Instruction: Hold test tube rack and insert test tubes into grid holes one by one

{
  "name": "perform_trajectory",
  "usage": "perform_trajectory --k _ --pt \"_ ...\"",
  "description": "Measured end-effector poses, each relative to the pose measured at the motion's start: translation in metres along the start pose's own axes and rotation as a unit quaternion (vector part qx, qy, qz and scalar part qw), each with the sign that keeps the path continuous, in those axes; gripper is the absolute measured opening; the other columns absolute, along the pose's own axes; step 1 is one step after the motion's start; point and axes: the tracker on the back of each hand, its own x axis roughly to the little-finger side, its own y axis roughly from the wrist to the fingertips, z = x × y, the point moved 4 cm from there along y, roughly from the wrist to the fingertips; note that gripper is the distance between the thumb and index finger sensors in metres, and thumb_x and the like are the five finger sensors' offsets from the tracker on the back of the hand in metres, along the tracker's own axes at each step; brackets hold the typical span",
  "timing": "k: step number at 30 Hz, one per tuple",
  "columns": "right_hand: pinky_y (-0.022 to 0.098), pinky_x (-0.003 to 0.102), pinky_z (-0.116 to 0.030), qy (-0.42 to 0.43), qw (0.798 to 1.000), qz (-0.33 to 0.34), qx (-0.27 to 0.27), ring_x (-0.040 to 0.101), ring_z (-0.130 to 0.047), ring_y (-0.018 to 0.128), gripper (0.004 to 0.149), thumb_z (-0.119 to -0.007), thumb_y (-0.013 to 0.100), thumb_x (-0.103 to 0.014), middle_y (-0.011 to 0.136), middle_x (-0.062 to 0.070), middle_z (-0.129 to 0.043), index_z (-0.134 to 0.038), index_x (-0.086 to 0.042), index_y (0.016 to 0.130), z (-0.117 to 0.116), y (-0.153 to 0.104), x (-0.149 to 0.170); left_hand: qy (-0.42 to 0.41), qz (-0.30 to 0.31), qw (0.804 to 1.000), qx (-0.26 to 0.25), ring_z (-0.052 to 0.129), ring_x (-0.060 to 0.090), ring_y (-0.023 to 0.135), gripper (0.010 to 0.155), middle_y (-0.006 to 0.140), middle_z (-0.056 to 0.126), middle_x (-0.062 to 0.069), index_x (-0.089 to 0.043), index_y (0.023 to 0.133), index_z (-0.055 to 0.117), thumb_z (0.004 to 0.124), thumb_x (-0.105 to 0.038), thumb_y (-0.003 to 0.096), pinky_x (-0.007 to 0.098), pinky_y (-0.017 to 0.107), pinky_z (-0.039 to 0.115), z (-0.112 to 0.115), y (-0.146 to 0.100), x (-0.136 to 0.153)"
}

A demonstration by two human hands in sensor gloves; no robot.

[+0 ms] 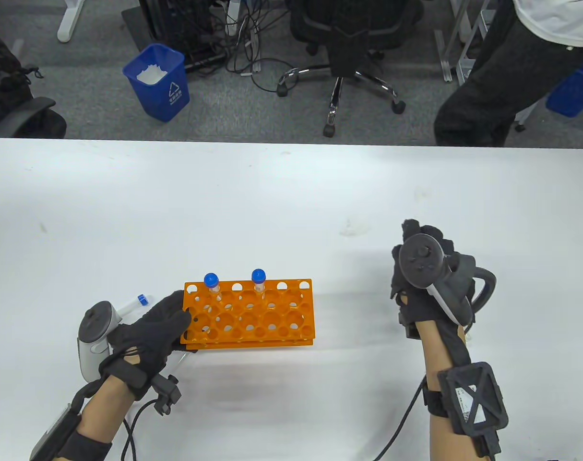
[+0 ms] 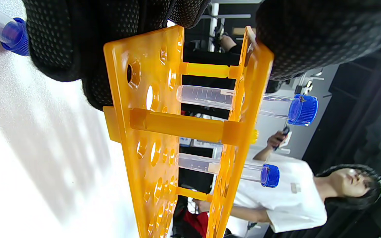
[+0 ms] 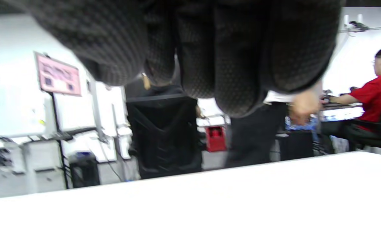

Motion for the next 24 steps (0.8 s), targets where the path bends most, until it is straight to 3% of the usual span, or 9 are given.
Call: perform_trajectory --k 7,12,24 --pt "0.048 0.059 -0.083 -0.078 0.993 -0.061 -0.066 0.045 -0.093 0.070 0.055 -0.085 0.040 -0.036 0.094 0.018 -0.083 -0.076 -0.021 0.092 -0.076 -0.001 0.060 -0.005 -0.002 1.000 -0.001 0.104 0.038 0.061 0.090 0.091 0.070 0.028 -0.008 0.104 0.045 0.085 -0.056 0.0396 0.048 0.047 0.089 0.000 0.000 0.000" --pt "0.051 0.060 -0.081 -0.120 0.983 -0.089 -0.104 0.046 -0.090 0.074 0.059 -0.085 0.040 -0.038 0.097 0.019 -0.080 -0.072 -0.023 0.096 -0.115 -0.006 0.085 -0.005 -0.003 1.000 -0.002 0.104 0.038 0.061 0.090 0.091 0.070 0.027 -0.008 0.104 0.045 0.085 -0.056 0.0396 0.048 0.048 0.088 -0.001 0.001 0.000" --pt "0.047 0.056 -0.084 -0.136 0.979 -0.098 -0.115 0.042 -0.094 0.067 0.060 -0.086 0.039 -0.036 0.090 0.019 -0.085 -0.072 -0.022 0.095 -0.150 -0.011 0.098 -0.004 -0.005 1.000 -0.005 0.104 0.038 0.061 0.090 0.091 0.070 0.028 -0.008 0.104 0.045 0.085 -0.056 0.0396 0.048 0.048 0.088 -0.002 0.001 0.001"
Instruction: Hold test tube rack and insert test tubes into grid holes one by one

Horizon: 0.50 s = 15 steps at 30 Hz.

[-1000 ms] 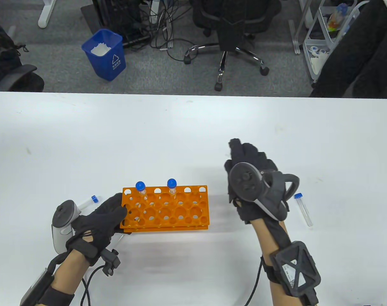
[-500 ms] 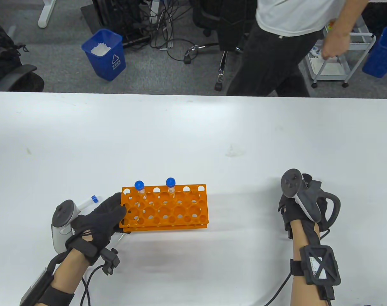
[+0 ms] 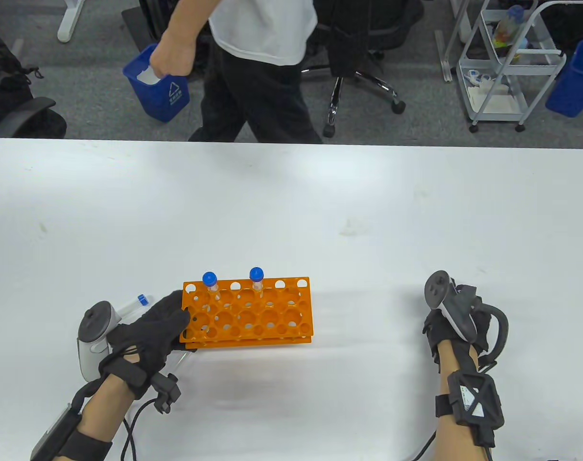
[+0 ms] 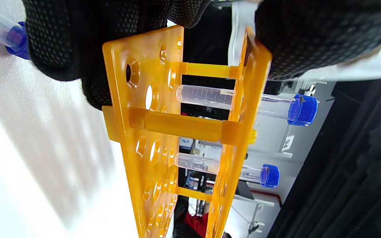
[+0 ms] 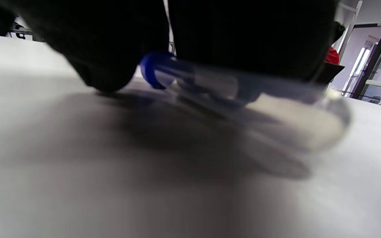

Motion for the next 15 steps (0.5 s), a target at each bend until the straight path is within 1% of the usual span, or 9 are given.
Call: perform_trajectory --k 1,7,12,15 --pt "0.047 0.056 -0.085 -0.005 1.000 0.001 0.006 0.041 -0.094 0.066 0.060 -0.087 0.039 -0.035 0.089 0.019 -0.086 -0.072 -0.022 0.095 -0.0003 0.0004 -0.0003 0.000 0.000 1.000 0.000 0.104 0.038 0.061 0.090 0.091 0.070 0.028 -0.008 0.104 0.045 0.085 -0.056 0.0395 0.048 0.048 0.088 -0.0001 0.0001 -0.0001" --pt "0.045 0.054 -0.085 -0.003 1.000 -0.005 -0.002 0.038 -0.096 0.062 0.057 -0.087 0.039 -0.031 0.085 0.017 -0.088 -0.073 -0.021 0.094 -0.0008 0.0018 0.0012 0.000 0.000 1.000 -0.001 0.104 0.038 0.061 0.090 0.091 0.070 0.028 -0.008 0.104 0.045 0.085 -0.056 0.0395 0.048 0.047 0.088 -0.0004 0.0001 -0.0001" --pt "0.042 0.052 -0.086 0.008 1.000 -0.010 -0.010 0.036 -0.097 0.057 0.055 -0.086 0.039 -0.030 0.082 0.017 -0.089 -0.074 -0.019 0.092 -0.0015 0.0034 0.0044 0.001 0.001 1.000 0.000 0.104 0.038 0.061 0.090 0.091 0.070 0.028 -0.008 0.104 0.045 0.085 -0.056 0.0395 0.048 0.048 0.088 -0.0007 0.0002 -0.0002" --pt "0.041 0.052 -0.086 0.012 1.000 -0.013 -0.011 0.036 -0.096 0.056 0.055 -0.086 0.039 -0.030 0.081 0.017 -0.089 -0.075 -0.019 0.092 -0.0016 0.0046 0.0052 0.000 0.002 1.000 0.000 0.104 0.038 0.061 0.090 0.091 0.070 0.028 -0.008 0.104 0.045 0.085 -0.056 0.0397 0.048 0.047 0.088 -0.0008 0.0001 -0.0003"
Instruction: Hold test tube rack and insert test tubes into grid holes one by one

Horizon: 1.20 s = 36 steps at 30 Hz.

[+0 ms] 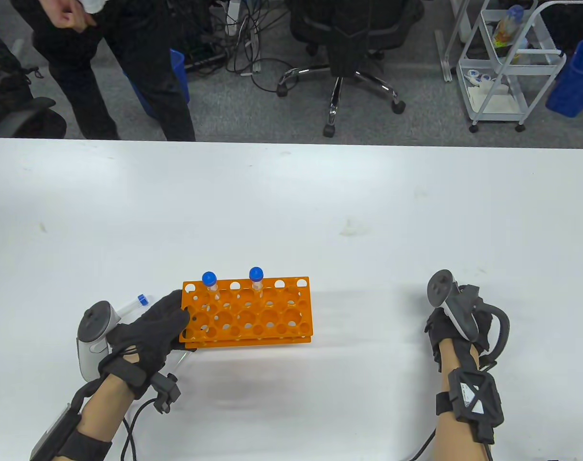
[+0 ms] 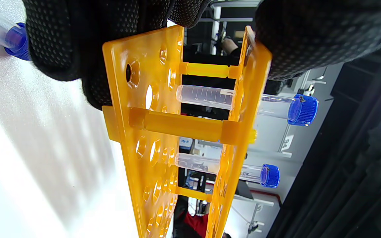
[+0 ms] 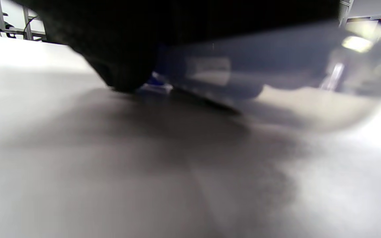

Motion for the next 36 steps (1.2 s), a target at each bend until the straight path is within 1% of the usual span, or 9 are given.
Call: perform_trajectory --k 4,7,10,12,20,25,28,31,36 --pt "0.040 0.052 -0.087 0.001 1.000 -0.005 -0.001 0.036 -0.097 0.055 0.056 -0.087 0.038 -0.029 0.080 0.017 -0.090 -0.075 -0.018 0.091 0.001 0.002 0.000 0.000 0.001 1.000 0.000 0.104 0.038 0.061 0.090 0.091 0.070 0.028 -0.008 0.104 0.045 0.085 -0.056 0.0397 0.048 0.048 0.088 0.000 0.000 0.000" --pt "0.042 0.052 -0.087 0.009 1.000 -0.010 -0.023 0.036 -0.096 0.057 0.059 -0.086 0.038 -0.027 0.082 0.017 -0.088 -0.071 -0.016 0.094 0.003 0.004 0.001 0.000 0.001 1.000 0.001 0.104 0.038 0.061 0.090 0.091 0.070 0.028 -0.008 0.104 0.045 0.085 -0.056 0.0397 0.048 0.048 0.088 0.000 0.000 0.000" --pt "0.043 0.054 -0.086 0.041 0.999 -0.012 -0.021 0.039 -0.096 0.059 0.063 -0.086 0.038 -0.024 0.085 0.018 -0.084 -0.066 -0.015 0.097 0.014 0.004 0.001 0.000 0.002 1.000 0.001 0.104 0.038 0.061 0.090 0.091 0.070 0.028 -0.008 0.104 0.045 0.085 -0.056 0.0397 0.048 0.048 0.089 -0.001 0.000 0.000" --pt "0.044 0.055 -0.086 0.058 0.998 -0.010 -0.012 0.040 -0.096 0.060 0.064 -0.085 0.038 -0.023 0.087 0.018 -0.082 -0.064 -0.016 0.098 0.026 0.003 -0.001 -0.001 0.002 1.000 0.001 0.104 0.038 0.061 0.090 0.091 0.070 0.028 -0.008 0.104 0.045 0.085 -0.056 0.0399 0.048 0.048 0.088 -0.001 0.000 0.000" --pt "0.046 0.057 -0.088 0.162 0.984 0.055 0.057 0.044 -0.095 0.067 0.070 -0.083 0.038 -0.018 0.091 0.019 -0.075 -0.055 -0.021 0.102 0.113 -0.016 -0.024 -0.001 0.006 1.000 0.005 0.104 0.037 0.061 0.090 0.091 0.070 0.028 -0.008 0.104 0.044 0.085 -0.056 0.0401 0.048 0.048 0.089 0.000 0.000 -0.001" --pt "0.046 0.056 -0.092 0.223 0.954 0.145 0.136 0.045 -0.098 0.068 0.062 -0.085 0.038 -0.018 0.090 0.019 -0.078 -0.065 -0.022 0.097 0.177 -0.051 -0.055 -0.001 0.008 1.000 0.007 0.104 0.037 0.062 0.090 0.091 0.070 0.028 -0.008 0.104 0.044 0.085 -0.056 0.0401 0.048 0.048 0.089 0.000 0.000 -0.001" --pt "0.042 0.056 -0.093 0.245 0.926 0.220 0.185 0.044 -0.101 0.063 0.059 -0.087 0.038 -0.023 0.086 0.019 -0.085 -0.070 -0.016 0.094 0.215 -0.087 -0.083 -0.001 0.008 1.000 0.009 0.104 0.037 0.062 0.090 0.091 0.070 0.028 -0.008 0.104 0.044 0.085 -0.056 0.0402 0.048 0.048 0.089 0.000 0.000 -0.001" --pt "0.038 0.054 -0.094 0.253 0.901 0.278 0.217 0.041 -0.105 0.057 0.059 -0.088 0.037 -0.026 0.082 0.019 -0.090 -0.073 -0.013 0.092 0.236 -0.117 -0.107 -0.002 0.008 1.000 0.009 0.104 0.037 0.061 0.090 0.091 0.070 0.028 -0.008 0.104 0.044 0.085 -0.056 0.0401 0.048 0.048 0.089 0.000 0.000 0.000" --pt "0.032 0.051 -0.095 0.259 0.869 0.350 0.235 0.037 -0.107 0.048 0.059 -0.091 0.035 -0.030 0.077 0.018 -0.094 -0.075 -0.011 0.090 0.250 -0.154 -0.144 -0.004 0.008 1.000 0.011 0.104 0.038 0.062 0.090 0.091 0.070 0.028 -0.008 0.104 0.044 0.085 -0.056 0.0403 0.048 0.048 0.088 0.001 0.000 0.000"
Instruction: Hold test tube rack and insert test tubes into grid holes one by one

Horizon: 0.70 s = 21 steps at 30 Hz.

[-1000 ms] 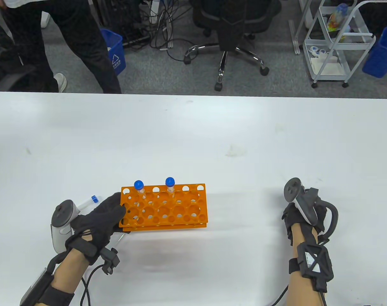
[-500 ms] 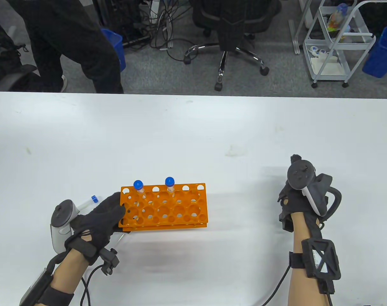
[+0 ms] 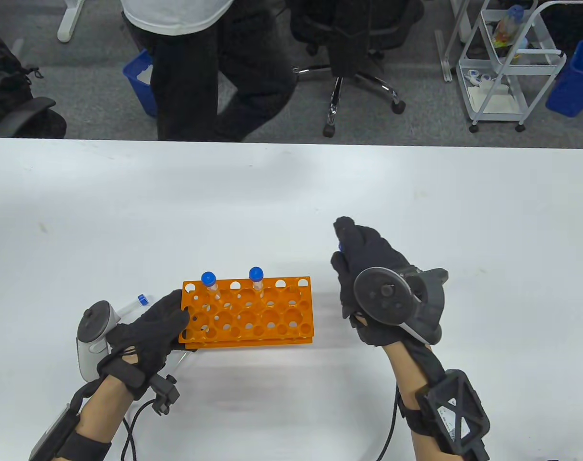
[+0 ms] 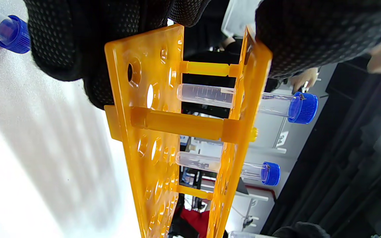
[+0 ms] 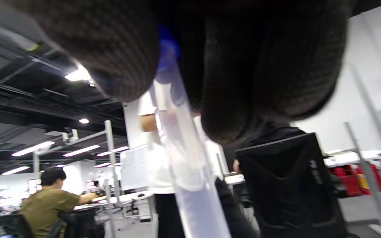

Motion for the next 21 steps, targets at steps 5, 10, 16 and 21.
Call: perform_trajectory --k 5,10,16,21 --pt "0.029 0.049 -0.095 0.020 0.999 0.027 -0.022 0.034 -0.108 0.043 0.060 -0.092 0.034 -0.032 0.075 0.018 -0.096 -0.076 -0.010 0.088 -0.020 -0.001 -0.021 0.000 0.001 1.000 0.001 0.104 0.037 0.061 0.090 0.091 0.070 0.028 -0.008 0.104 0.044 0.085 -0.056 0.0403 0.048 0.048 0.088 0.000 0.000 0.000" --pt "0.028 0.049 -0.095 0.015 0.999 0.033 -0.029 0.034 -0.108 0.042 0.060 -0.092 0.034 -0.031 0.075 0.018 -0.096 -0.077 -0.010 0.088 -0.037 -0.004 -0.025 0.000 0.001 1.000 0.001 0.104 0.038 0.061 0.090 0.091 0.070 0.028 -0.008 0.104 0.044 0.085 -0.056 0.0402 0.048 0.048 0.088 0.000 0.000 0.000" --pt "0.031 0.050 -0.094 0.011 0.998 0.032 -0.051 0.035 -0.106 0.045 0.060 -0.092 0.034 -0.032 0.076 0.016 -0.095 -0.077 -0.012 0.088 -0.055 -0.009 -0.023 -0.003 0.003 1.000 0.002 0.104 0.037 0.062 0.090 0.091 0.070 0.028 -0.008 0.104 0.044 0.085 -0.056 0.0402 0.048 0.048 0.088 0.000 0.000 -0.001" --pt "0.032 0.051 -0.093 0.002 0.997 0.033 -0.068 0.035 -0.105 0.046 0.059 -0.093 0.034 -0.033 0.076 0.015 -0.096 -0.078 -0.014 0.087 -0.065 -0.013 -0.021 -0.004 0.004 1.000 0.003 0.104 0.037 0.061 0.090 0.091 0.070 0.028 -0.008 0.104 0.044 0.085 -0.056 0.0401 0.048 0.048 0.089 0.000 0.000 -0.001"
